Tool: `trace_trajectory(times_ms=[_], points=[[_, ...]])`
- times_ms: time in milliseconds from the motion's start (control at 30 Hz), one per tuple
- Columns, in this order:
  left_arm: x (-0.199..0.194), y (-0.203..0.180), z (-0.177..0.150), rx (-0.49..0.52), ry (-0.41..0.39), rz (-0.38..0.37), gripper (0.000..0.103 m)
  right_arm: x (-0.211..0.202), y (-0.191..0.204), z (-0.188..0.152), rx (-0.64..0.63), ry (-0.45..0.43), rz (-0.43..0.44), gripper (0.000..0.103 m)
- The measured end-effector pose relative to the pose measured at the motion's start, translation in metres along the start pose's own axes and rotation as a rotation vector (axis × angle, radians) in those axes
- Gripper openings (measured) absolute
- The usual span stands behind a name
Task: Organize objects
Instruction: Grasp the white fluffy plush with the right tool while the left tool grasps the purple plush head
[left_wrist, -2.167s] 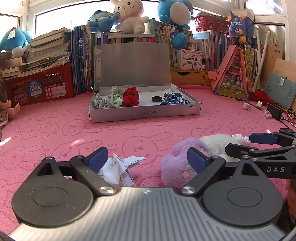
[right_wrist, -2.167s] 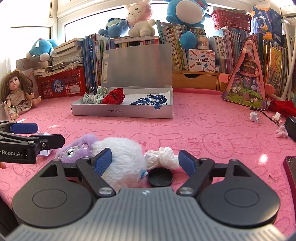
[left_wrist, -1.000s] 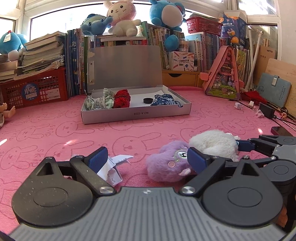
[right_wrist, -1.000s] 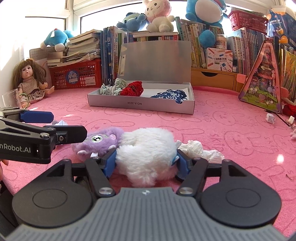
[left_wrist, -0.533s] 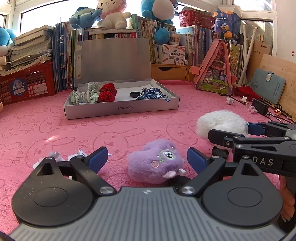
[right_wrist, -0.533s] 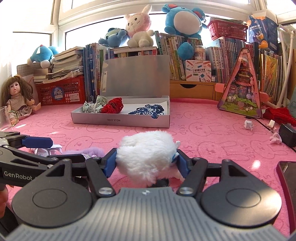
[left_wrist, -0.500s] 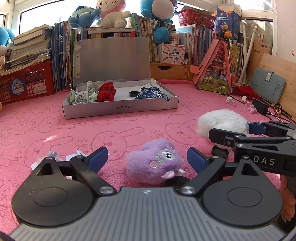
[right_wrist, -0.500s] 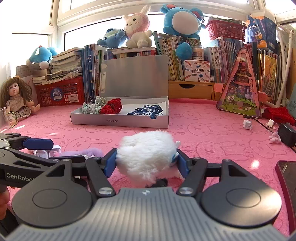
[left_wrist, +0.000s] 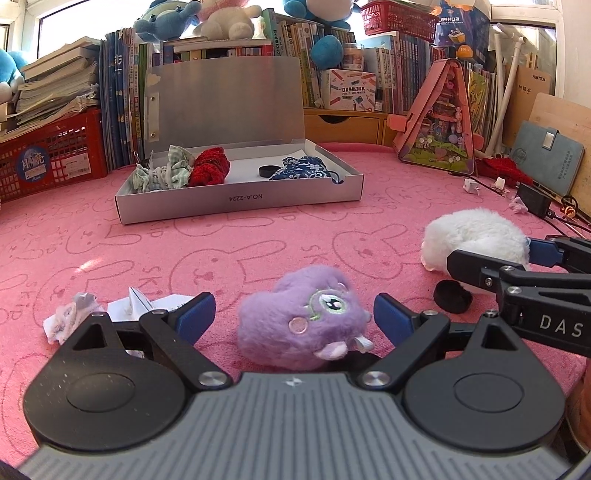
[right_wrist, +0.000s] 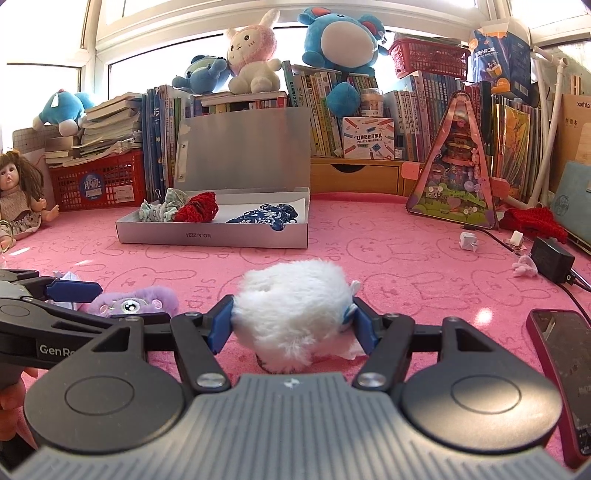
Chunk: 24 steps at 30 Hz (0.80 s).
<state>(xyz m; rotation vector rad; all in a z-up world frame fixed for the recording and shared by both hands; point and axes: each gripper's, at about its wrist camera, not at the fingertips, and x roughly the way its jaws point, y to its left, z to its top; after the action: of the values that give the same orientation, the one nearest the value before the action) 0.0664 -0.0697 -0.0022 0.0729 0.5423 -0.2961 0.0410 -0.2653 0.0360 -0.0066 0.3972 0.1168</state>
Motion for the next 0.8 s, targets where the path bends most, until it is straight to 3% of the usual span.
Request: trace_trajectory(times_ms=[467, 533, 667, 800], points=[[0.005, 0.000, -0.002, -0.012, 0.026, 0.039, 0.093, 0.003, 0.010, -0.005, -0.047, 0.007, -0.036, 0.069], [0.004, 0.001, -0.002, -0.017, 0.026, 0.038, 0.091, 0.004, 0.011, -0.004, -0.044, 0.010, -0.025, 0.069], [0.004, 0.001, -0.002, -0.024, 0.030, 0.005, 0.073, 0.005, 0.012, -0.004, -0.028, 0.016, -0.003, 0.069], [0.002, -0.001, -0.001, -0.022, 0.027, 0.004, 0.071, 0.006, 0.011, -0.003, -0.008, 0.019, 0.013, 0.068]])
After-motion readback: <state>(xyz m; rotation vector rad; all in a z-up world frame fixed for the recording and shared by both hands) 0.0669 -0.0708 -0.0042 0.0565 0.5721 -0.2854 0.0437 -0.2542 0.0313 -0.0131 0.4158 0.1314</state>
